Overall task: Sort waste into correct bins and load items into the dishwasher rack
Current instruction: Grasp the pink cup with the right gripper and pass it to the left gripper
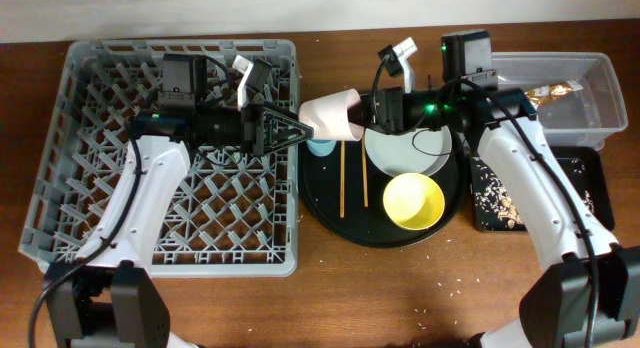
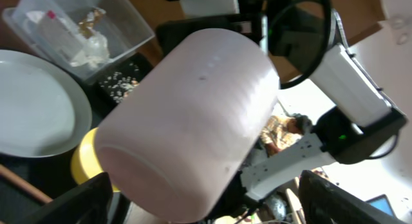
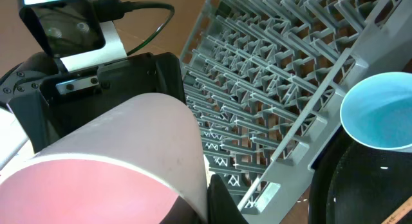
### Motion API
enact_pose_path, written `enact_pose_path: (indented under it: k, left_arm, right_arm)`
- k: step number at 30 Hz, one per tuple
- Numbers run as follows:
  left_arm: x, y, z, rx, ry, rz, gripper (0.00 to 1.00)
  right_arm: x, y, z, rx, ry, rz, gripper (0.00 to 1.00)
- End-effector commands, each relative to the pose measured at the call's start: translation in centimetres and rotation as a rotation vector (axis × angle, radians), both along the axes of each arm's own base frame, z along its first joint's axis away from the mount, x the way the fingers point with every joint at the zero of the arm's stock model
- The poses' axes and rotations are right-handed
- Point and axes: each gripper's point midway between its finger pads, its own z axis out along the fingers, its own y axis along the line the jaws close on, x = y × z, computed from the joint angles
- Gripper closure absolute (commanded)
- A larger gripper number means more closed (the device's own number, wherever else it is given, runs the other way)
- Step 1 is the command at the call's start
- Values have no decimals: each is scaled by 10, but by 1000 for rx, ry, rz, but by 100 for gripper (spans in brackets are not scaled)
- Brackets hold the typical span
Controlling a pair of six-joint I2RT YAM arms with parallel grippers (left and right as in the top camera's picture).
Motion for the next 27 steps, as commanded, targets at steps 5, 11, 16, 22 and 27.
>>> enact_pose_path:
  k: [5,11,16,22,27]
  left_arm:
    - [2,-9,-2,50,-28,15,9]
    - [-5,-10,7,-3,-9,-27,1]
    - [-10,-9,13,-41,-4,-57,30]
    - [0,25,25,-107,15,-13,25]
    - [5,34,25,-107,20,12,23]
  right_arm:
    - [-11,16,12,84,-40,102,96]
    - [2,49,-26,22,6,99,96]
    - [4,48,-27,23,2,96,96]
    - [3,49,-27,24,18,95,96]
    - [3,50,-27,23,17,95,96]
